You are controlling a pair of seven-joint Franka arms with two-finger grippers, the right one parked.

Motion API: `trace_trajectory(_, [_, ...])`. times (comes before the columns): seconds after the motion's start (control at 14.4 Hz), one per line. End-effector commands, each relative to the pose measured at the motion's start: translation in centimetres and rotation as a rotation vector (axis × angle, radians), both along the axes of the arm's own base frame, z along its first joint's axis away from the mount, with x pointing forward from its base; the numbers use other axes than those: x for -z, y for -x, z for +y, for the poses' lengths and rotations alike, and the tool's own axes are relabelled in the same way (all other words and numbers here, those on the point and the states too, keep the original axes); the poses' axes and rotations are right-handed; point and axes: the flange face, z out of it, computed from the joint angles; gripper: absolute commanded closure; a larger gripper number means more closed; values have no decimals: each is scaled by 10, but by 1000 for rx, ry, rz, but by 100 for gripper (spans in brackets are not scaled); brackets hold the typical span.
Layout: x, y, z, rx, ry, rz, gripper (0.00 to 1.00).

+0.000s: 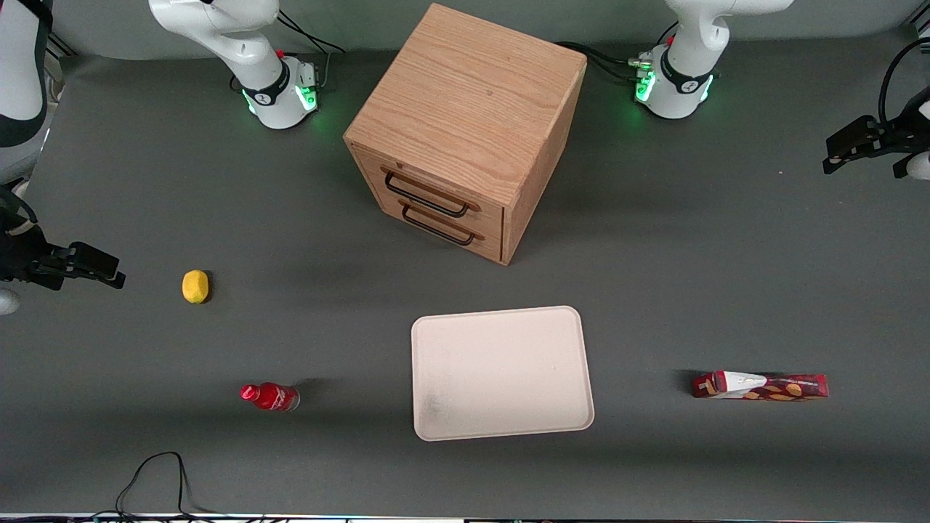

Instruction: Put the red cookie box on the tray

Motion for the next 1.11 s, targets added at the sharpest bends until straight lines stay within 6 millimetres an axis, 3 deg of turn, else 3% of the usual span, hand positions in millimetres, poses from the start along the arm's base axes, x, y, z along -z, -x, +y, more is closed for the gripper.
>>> trace_trajectory(0.0, [-4, 5, 0, -19, -6, -6, 0])
trace_trajectory(0.21, [-1, 1, 0, 1, -7, -18, 0])
trace_trajectory(0.42, [22, -10, -5, 109, -13, 26, 0])
trace_trajectory(0.69, [59, -51, 7, 399, -43, -5, 0])
trace_trajectory(0.9, [77, -82, 9, 713, -141, -66, 0])
trace_trajectory(1.04, [101, -106, 8, 923, -166, -103, 0])
